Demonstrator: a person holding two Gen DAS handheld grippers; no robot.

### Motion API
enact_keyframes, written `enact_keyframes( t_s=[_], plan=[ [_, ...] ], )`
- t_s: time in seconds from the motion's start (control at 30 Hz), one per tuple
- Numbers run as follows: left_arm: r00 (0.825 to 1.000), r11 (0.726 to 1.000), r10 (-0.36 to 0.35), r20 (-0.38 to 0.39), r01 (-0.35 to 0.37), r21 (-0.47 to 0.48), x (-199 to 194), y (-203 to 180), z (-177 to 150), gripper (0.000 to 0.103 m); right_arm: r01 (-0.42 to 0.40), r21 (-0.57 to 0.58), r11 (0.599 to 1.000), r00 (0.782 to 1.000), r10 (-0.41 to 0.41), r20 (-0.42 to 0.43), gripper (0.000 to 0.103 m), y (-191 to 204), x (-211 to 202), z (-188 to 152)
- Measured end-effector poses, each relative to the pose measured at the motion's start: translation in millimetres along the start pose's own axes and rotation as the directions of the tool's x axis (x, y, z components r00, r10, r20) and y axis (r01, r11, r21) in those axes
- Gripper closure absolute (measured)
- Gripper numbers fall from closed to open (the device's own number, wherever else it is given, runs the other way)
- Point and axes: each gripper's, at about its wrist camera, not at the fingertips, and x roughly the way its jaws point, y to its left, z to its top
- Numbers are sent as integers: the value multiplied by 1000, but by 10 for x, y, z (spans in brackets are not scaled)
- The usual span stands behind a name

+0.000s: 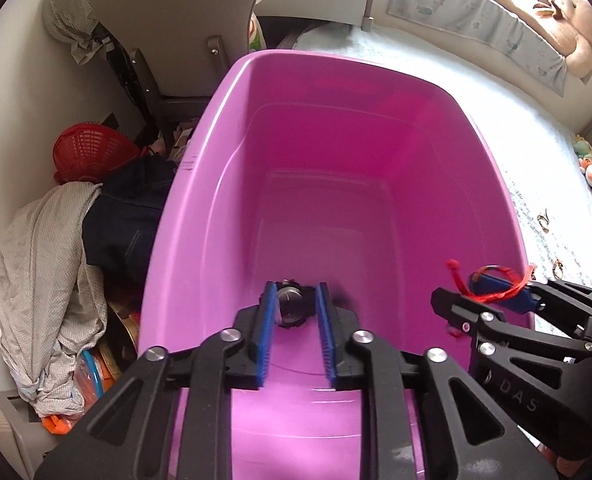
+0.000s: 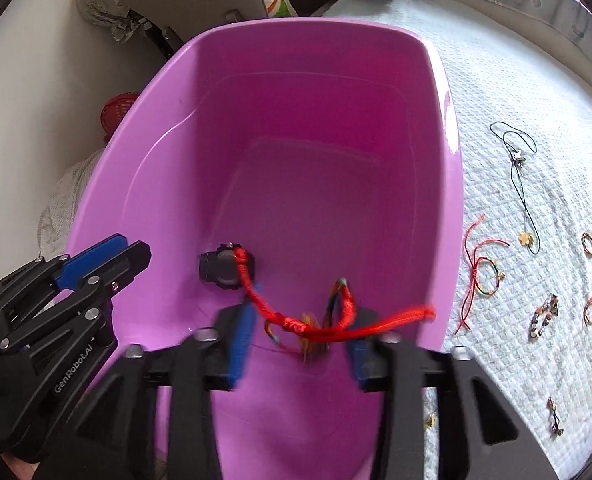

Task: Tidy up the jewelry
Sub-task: 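Open both tools to drop the watch and bracelet into the tub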

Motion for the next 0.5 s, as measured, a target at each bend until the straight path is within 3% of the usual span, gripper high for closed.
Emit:
enact_keyframes(
  t_s=[0.1,0.5],
  plan=[
    [1000,1000,21,23,-21,-16,-61,29,3,43,-3,7,1000,1000,3,-6,48,-26,-26,5],
    [999,999,30,31,-30,-24,-252,67,-30,41,-10,-5,1000,1000,10,-15,45,-50,-219,-79]
  ],
)
